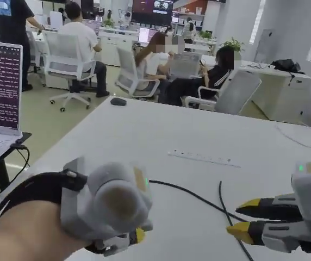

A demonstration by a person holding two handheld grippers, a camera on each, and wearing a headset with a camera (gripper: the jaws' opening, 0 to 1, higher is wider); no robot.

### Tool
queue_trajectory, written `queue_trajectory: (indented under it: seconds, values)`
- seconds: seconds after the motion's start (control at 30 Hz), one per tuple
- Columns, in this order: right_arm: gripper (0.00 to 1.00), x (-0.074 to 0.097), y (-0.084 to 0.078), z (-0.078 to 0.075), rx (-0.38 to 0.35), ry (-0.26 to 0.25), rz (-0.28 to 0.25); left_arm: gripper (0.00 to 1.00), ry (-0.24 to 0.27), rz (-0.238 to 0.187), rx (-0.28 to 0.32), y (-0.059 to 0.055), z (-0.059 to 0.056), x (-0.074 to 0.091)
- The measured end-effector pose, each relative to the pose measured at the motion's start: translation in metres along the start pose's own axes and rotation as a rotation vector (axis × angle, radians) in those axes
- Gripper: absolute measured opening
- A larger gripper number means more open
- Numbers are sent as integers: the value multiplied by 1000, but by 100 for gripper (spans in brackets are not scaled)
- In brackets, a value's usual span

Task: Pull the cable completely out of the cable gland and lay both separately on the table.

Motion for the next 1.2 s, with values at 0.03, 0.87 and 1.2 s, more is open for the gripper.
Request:
queue_trajectory:
  seconds: [0.03,0.87,1.2]
  values:
    - [28,2,-1,8,-21,11,-2,16,-14,-9,12,1,4,-3]
    - [34,47,-32,76,-230,-175,-1,16,-316,31,112,-38,32,-120]
    - [33,46,-31,64,-242,-209,12,16,-375,110,109,-68,22,-171]
Point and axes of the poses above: the centre of the closed fingertips' face, and the gripper's own axes: x roughly backward along the fingers, z roughly to its left, y roughly out of its top, the point moved 10 cm from there along x, roughly backward along the fingers, and after that the axes turned 6 degrees about -z, right-handed, at the moved point
